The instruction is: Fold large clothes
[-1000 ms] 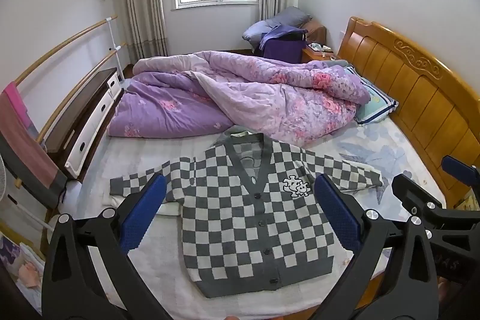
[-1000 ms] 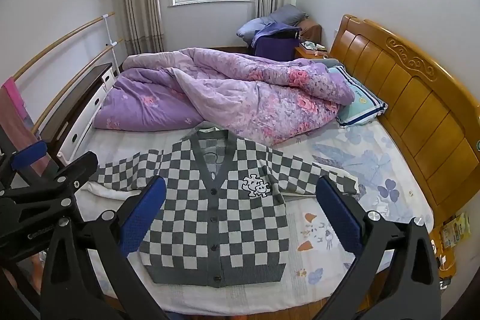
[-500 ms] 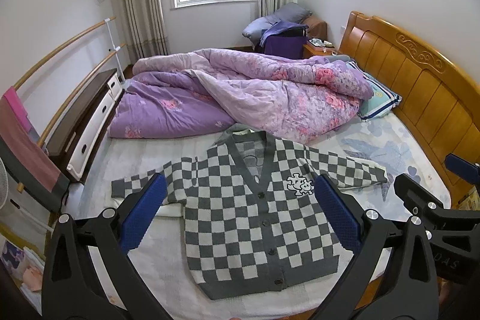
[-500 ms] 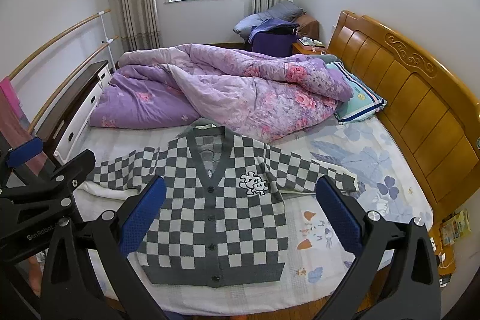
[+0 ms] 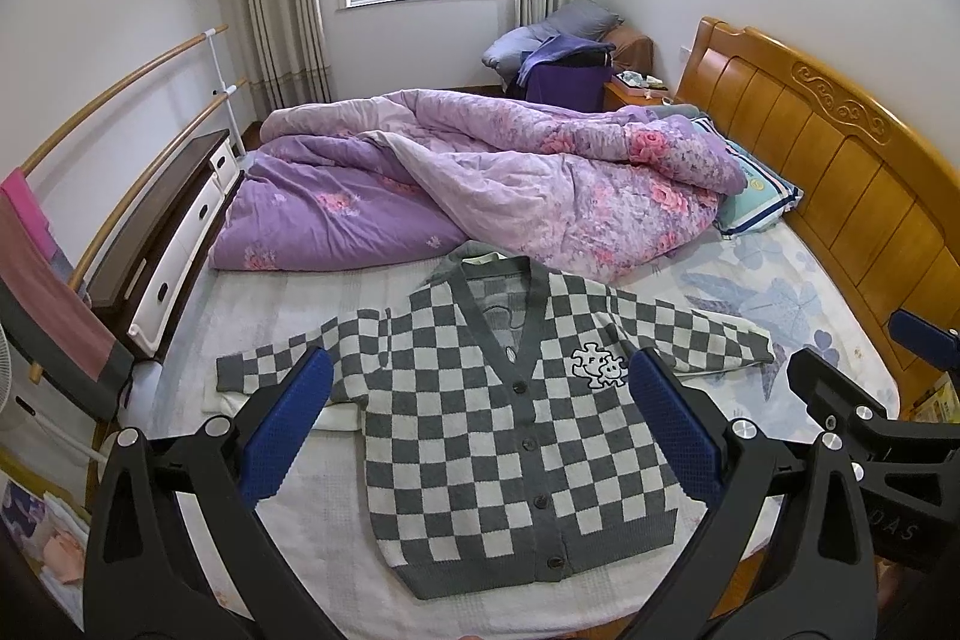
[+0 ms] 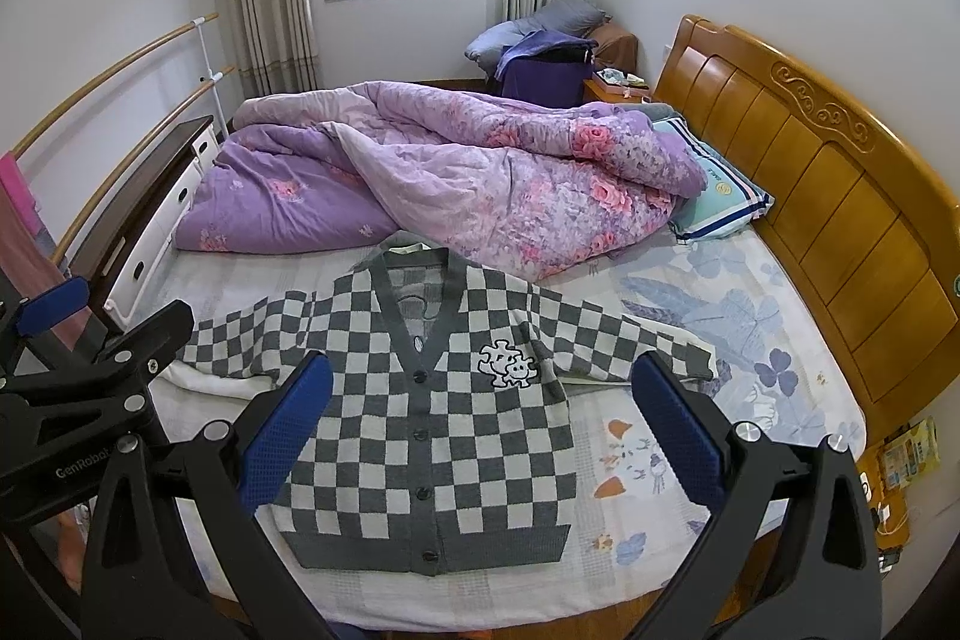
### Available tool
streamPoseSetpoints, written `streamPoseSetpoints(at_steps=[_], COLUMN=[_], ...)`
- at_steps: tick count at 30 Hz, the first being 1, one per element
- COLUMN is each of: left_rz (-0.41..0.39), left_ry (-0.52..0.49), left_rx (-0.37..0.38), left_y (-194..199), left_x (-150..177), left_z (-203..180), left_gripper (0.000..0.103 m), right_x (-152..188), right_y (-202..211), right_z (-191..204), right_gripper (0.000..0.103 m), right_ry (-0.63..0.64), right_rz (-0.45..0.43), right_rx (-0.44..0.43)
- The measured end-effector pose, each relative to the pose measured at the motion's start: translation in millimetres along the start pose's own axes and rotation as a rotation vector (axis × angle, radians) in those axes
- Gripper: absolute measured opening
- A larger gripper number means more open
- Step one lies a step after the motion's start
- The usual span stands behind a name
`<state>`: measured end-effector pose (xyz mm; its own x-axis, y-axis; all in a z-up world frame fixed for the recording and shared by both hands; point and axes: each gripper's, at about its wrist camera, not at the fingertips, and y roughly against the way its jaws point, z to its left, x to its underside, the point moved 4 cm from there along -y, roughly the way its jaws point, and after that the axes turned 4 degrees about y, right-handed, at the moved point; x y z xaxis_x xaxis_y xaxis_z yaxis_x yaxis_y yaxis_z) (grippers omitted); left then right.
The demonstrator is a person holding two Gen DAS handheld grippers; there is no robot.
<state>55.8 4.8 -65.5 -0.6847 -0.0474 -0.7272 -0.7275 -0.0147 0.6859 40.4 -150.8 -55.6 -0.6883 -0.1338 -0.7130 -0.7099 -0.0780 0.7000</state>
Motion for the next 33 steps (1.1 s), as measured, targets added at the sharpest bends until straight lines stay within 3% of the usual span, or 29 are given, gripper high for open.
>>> streamPoseSetpoints(at_steps=[33], left_rz=[0.004], left_ry=[-0.001], left_rx=[0.004], left_y=[-2.2], left_x=[-3.9], left_z=[-0.8], left_gripper=[0.099], right_x=[-8.6], right_y=[1.3], right_z=[-4.7], right_gripper=[0.096], right_ry=[-0.005], right_rz=[0.009], right_rx=[-0.007])
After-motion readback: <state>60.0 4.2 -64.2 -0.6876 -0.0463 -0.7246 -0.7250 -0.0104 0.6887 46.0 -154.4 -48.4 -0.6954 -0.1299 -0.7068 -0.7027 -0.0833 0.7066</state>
